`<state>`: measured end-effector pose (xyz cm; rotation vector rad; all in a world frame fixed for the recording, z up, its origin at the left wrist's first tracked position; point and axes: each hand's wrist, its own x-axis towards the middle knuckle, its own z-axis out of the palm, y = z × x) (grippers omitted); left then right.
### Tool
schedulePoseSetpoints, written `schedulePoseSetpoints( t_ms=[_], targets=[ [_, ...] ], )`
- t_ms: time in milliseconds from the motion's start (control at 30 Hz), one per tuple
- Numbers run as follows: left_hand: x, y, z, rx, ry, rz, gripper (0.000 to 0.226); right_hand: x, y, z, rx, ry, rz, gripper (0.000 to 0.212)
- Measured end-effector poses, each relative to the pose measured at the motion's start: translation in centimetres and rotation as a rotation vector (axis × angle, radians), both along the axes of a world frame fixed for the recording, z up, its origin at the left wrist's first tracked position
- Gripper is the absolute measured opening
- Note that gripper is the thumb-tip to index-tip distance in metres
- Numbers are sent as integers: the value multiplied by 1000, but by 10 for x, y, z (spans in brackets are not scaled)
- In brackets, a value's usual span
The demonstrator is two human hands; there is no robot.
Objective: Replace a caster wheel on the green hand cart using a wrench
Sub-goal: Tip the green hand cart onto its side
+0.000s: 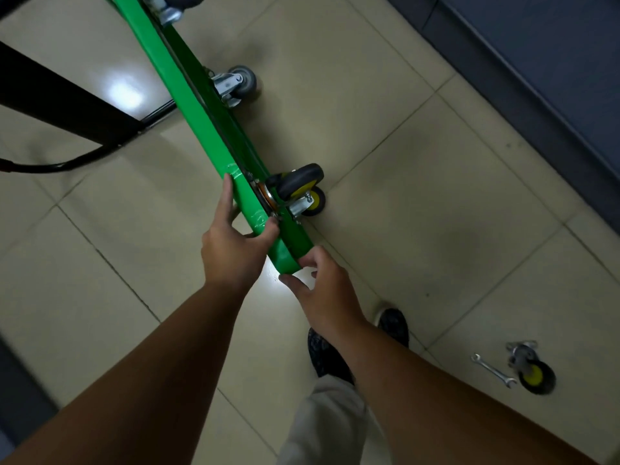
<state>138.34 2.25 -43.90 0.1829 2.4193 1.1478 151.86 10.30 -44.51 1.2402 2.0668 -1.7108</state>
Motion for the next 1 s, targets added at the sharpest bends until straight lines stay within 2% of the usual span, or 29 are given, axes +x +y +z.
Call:
schedulePoseSetpoints(
  t_ms=[300, 667, 833, 1000],
  targets=[
    [47, -8, 4, -36, -6, -22, 99, 43, -3, 3, -17, -31, 39, 31],
    [141, -12, 18, -134, -33, -3, 103, 129, 7, -6, 0, -34, 190, 36],
    [186, -13, 19, -87, -72, 30, 102, 172, 10, -11, 30, -12, 231, 39],
    [227, -7, 15, -75, -34, 80, 99, 213, 15, -14, 51, 9, 201, 40]
  ],
)
